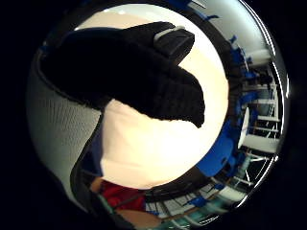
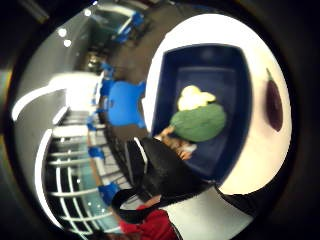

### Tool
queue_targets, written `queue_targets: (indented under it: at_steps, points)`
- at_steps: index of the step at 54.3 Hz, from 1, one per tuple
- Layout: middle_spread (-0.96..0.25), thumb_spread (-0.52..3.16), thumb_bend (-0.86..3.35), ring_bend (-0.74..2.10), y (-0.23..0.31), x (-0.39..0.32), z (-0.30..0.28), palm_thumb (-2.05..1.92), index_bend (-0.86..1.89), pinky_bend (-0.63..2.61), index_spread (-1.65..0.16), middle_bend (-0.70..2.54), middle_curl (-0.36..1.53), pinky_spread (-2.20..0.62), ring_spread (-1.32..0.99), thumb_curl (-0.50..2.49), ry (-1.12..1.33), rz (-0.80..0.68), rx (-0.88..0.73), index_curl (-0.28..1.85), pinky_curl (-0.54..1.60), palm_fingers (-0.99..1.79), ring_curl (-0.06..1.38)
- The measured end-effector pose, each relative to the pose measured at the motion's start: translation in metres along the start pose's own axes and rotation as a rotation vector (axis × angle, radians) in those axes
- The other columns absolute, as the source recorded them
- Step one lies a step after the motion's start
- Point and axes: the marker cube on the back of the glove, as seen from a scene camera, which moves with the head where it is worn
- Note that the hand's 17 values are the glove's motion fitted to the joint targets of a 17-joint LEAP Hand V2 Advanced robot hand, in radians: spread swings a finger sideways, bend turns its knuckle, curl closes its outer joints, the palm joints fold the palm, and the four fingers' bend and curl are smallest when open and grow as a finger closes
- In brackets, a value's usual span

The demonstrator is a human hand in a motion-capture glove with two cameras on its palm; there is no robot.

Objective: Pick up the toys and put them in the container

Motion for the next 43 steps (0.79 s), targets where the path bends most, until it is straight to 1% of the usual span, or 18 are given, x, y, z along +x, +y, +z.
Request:
queue_targets:
  at_steps: [10,17,27,34,35,36,39,41,42,43]
  points:
    - [-0.04,1.01,-0.09,0.15,-0.014,0.080,0.024,-0.11,0.13,1.37,-0.38,0.08,0.22,0.12,0.10,0.37,-0.004,0.155,-0.032,0.34,0.43,-0.28,0.27]
    - [-0.04,1.01,-0.08,0.15,-0.025,0.115,0.053,-0.10,0.13,1.36,-0.38,0.09,0.20,0.14,0.11,0.32,-0.024,0.211,-0.078,0.31,0.41,-0.28,0.26]
    - [-0.05,1.02,-0.07,0.17,-0.040,0.127,0.102,-0.07,0.10,1.37,-0.37,0.08,0.18,0.13,0.11,0.28,0.005,0.217,-0.154,0.27,0.40,-0.28,0.24]
    - [-0.04,1.05,-0.05,0.22,-0.050,0.130,0.132,-0.05,0.09,1.40,-0.36,0.09,0.17,0.10,0.11,0.27,0.089,0.216,-0.212,0.23,0.39,-0.25,0.26]
    - [-0.04,1.08,-0.01,0.30,-0.052,0.130,0.136,0.00,0.06,1.40,-0.36,0.07,0.16,0.07,0.10,0.28,0.106,0.216,-0.215,0.22,0.39,-0.19,0.29]
    - [-0.05,1.09,-0.01,0.32,-0.053,0.131,0.139,0.01,0.06,1.40,-0.37,0.08,0.16,0.07,0.10,0.28,0.124,0.216,-0.215,0.21,0.39,-0.18,0.29]
    - [-0.05,1.16,0.02,0.52,-0.056,0.132,0.143,0.07,0.10,1.37,-0.38,0.07,0.14,0.00,0.08,0.29,0.167,0.224,-0.189,0.21,0.38,-0.05,0.34]
    - [-0.06,1.21,0.05,0.64,-0.057,0.132,0.144,0.12,0.21,1.34,-0.39,0.05,0.13,-0.05,0.04,0.31,0.179,0.230,-0.164,0.23,0.37,0.06,0.37]
    - [-0.06,1.23,0.07,0.72,-0.058,0.133,0.144,0.16,0.28,1.32,-0.40,0.04,0.11,-0.09,0.00,0.32,0.183,0.229,-0.151,0.26,0.36,0.19,0.38]
    - [-0.07,1.25,0.08,0.73,-0.058,0.133,0.144,0.17,0.31,1.31,-0.41,0.03,0.10,-0.11,-0.02,0.32,0.186,0.225,-0.138,0.25,0.35,0.21,0.37]
